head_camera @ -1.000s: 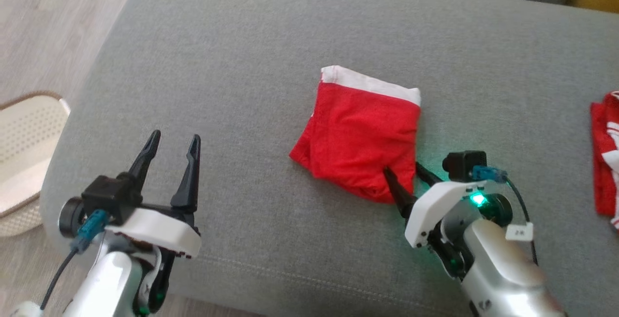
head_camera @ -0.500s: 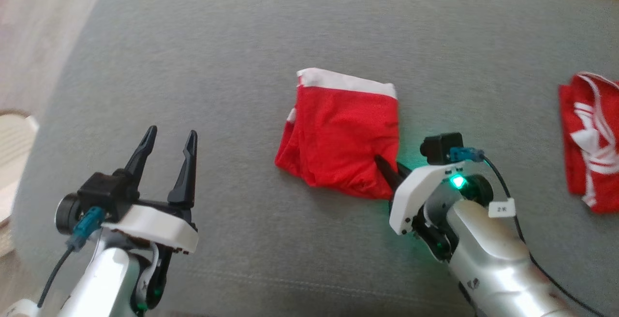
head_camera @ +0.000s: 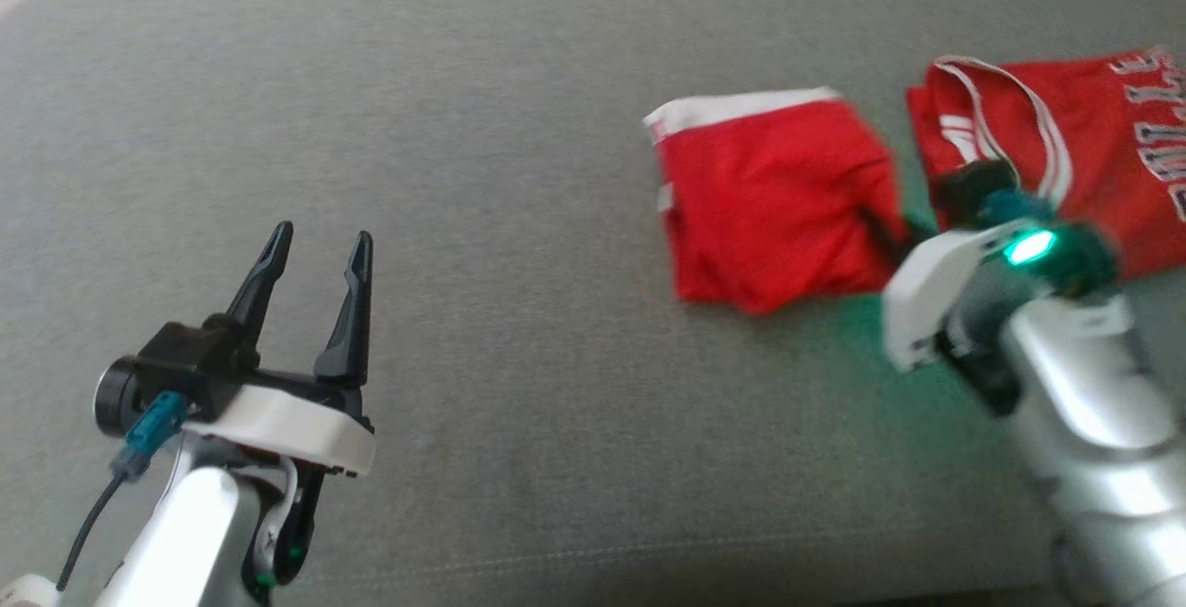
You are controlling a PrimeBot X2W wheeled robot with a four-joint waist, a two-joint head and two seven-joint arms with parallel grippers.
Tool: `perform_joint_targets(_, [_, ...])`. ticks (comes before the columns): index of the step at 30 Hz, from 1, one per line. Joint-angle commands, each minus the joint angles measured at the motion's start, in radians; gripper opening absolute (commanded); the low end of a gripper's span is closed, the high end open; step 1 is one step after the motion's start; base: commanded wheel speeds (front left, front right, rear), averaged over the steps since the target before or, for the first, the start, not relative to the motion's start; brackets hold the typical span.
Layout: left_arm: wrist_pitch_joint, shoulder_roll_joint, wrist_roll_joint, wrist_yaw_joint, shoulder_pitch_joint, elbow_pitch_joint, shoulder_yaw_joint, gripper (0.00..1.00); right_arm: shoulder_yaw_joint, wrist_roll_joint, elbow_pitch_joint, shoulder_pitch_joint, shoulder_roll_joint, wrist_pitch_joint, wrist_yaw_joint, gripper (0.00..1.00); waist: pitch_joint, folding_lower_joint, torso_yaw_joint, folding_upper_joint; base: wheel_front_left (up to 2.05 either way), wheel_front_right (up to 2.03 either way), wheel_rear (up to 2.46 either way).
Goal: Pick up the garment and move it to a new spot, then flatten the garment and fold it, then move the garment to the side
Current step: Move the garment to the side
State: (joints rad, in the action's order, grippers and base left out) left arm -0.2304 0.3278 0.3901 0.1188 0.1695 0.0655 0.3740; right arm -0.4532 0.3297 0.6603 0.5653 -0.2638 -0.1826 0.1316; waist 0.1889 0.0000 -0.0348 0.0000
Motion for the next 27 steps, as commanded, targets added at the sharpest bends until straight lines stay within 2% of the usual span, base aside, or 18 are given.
perform_joint_targets(1, [-0.004,0.032,0.003,-0.001,0.058,-0.036,-0.040,1.00,0.016,-0.024,-0.088,0.032,-0.058,-0.046,-0.001,0.00,0.032,0.0000,-0.042,0.0000,0.00,0.00,0.00])
perform_joint_targets(2, [-0.003,0.030,0.003,-0.002,0.062,-0.039,-0.038,1.00,0.027,-0.032,-0.115,0.031,-0.088,-0.071,-0.001,0.00,0.037,0.0000,-0.048,0.0000,0.00,0.00,0.00])
perform_joint_targets(3, [-0.003,0.030,0.003,-0.002,0.062,-0.039,-0.038,1.00,0.027,-0.032,-0.115,0.031,-0.088,-0.071,-0.001,0.00,0.037,0.0000,-0.048,0.0000,0.00,0.00,0.00])
perform_joint_targets(10, [-0.003,0.026,0.002,-0.007,0.090,-0.051,-0.028,1.00,0.127,-0.066,-0.301,0.041,-0.284,-0.238,-0.001,0.00,0.080,0.0000,-0.071,0.0000,0.00,0.00,0.00])
perform_joint_targets(15, [-0.002,0.026,0.004,-0.017,0.115,-0.056,-0.021,1.00,0.226,-0.078,-0.358,0.043,-0.354,-0.318,-0.001,0.00,0.113,0.0000,-0.075,0.0000,0.00,0.00,0.00])
perform_joint_targets(19, [-0.003,0.026,0.001,-0.023,0.137,-0.058,-0.015,1.00,0.321,-0.106,-0.351,0.019,-0.339,-0.344,-0.001,0.00,0.140,0.0000,-0.076,0.0000,0.00,0.00,0.00])
perform_joint_targets(23, [-0.002,0.028,0.001,-0.028,0.156,-0.059,-0.011,1.00,0.417,-0.108,-0.305,0.000,-0.284,-0.328,-0.001,0.00,0.166,0.0000,-0.077,0.0000,0.00,0.00,0.00])
perform_joint_targets(27, [-0.002,0.031,0.000,-0.033,0.170,-0.057,-0.009,1.00,0.464,-0.142,-0.281,-0.013,-0.229,-0.317,-0.001,0.00,0.184,0.0000,-0.079,0.0000,0.00,0.00,0.00])
